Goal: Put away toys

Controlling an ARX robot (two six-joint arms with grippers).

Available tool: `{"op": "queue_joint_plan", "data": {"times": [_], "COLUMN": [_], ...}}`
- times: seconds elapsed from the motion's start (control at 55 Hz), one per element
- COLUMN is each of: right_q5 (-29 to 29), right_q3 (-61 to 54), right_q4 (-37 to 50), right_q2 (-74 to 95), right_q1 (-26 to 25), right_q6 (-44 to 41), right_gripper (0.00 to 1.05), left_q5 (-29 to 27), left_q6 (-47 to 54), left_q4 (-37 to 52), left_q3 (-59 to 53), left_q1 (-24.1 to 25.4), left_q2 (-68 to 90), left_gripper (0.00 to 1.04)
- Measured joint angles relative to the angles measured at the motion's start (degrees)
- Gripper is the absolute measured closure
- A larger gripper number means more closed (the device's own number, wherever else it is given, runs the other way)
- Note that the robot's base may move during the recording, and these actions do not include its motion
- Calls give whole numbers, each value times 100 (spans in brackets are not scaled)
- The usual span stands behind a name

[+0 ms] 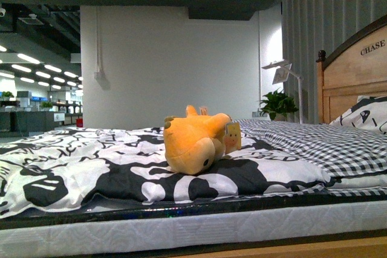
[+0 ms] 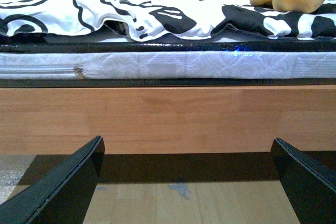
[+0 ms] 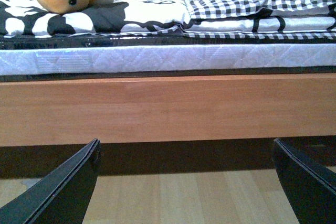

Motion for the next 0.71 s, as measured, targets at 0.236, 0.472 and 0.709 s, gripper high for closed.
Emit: {"op": "queue_joint_plan", "data": {"times": [0.236,0.472,0.709], "right_q5": [0,0,2], "right_q3": [0,0,0], "right_q4": [0,0,0], "right_q2": [0,0,0], "right_q1": [0,0,0], "right_q6": [2,0,2], "right_gripper": [7,7,7], "left_q5": [0,0,-2], "left_q6": [0,0,0], "left_q4": [0,0,0], "left_q3": [0,0,0], "left_q1": [0,0,0], "left_q2": [0,0,0], "left_gripper": [6,6,6]}}
